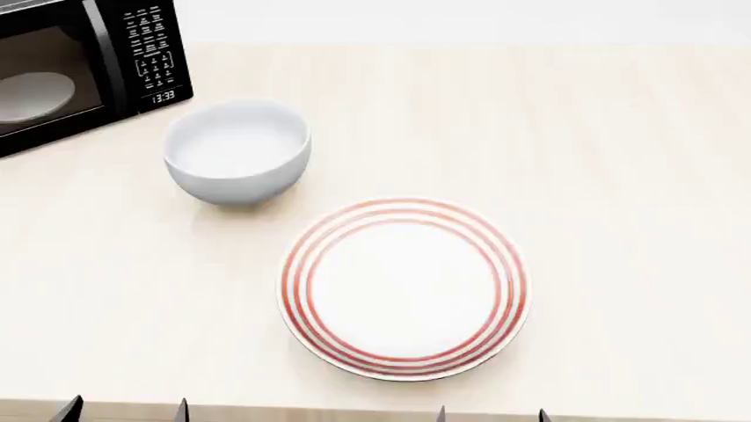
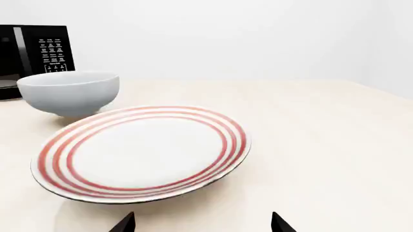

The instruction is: Open the microwave.

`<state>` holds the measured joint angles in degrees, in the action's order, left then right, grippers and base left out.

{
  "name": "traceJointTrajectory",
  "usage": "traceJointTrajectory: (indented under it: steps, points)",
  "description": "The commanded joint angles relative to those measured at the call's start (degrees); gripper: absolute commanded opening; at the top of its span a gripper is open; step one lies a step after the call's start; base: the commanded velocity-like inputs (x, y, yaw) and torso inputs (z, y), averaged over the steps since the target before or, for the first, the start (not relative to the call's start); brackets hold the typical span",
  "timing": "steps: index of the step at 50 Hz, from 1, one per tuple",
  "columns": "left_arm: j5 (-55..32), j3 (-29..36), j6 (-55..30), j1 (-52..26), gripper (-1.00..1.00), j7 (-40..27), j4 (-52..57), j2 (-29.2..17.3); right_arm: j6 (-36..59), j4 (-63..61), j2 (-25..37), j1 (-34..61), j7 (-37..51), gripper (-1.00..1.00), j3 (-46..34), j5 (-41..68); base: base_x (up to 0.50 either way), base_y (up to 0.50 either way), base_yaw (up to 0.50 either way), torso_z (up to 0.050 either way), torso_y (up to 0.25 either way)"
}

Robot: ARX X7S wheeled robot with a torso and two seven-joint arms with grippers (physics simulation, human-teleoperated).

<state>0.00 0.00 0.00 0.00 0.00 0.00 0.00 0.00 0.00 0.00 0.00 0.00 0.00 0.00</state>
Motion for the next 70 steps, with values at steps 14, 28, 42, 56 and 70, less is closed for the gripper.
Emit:
traceJointTrajectory:
  steps: [14, 28, 42, 56, 70]
  points:
    - [-0.84, 3.30, -3.66, 6.85, 1.00, -5.74, 16.26, -3.21, 5.17, -16.81, 3.38, -4.77, 4.16, 1.00, -5.19, 1.28, 0.00, 0.00, 0.00, 0.000, 0.000]
    - [-2.76, 4.50, -3.36, 6.91, 1.00, -6.55, 16.60, -4.59, 6.66, -19.24, 4.71, -4.39, 5.21, 1.00, -7.98, 0.95, 0.06, 0.18, 0.00, 0.000, 0.000]
    - [-3.48, 5.13, -3.78, 7.39, 1.00, -7.87, 18.07, -5.89, 7.60, -19.43, 5.56, -3.66, 5.76, 1.00, -9.75, 1.92, 0.14, 0.46, 0.00, 0.000, 0.000]
    - [-3.90, 5.88, -3.13, 7.17, 1.00, -9.43, 17.51, -6.69, 7.04, -18.60, 6.50, -3.44, 6.40, 1.00, -10.87, 2.68, 0.16, 0.50, 0.00, 0.000, 0.000]
    - [-4.71, 6.47, -3.35, 7.23, 1.00, -10.23, 17.71, -7.66, 6.99, -17.73, 7.28, -2.78, 6.72, 1.00, -12.01, 3.78, 0.22, 0.50, 0.00, 0.000, 0.000]
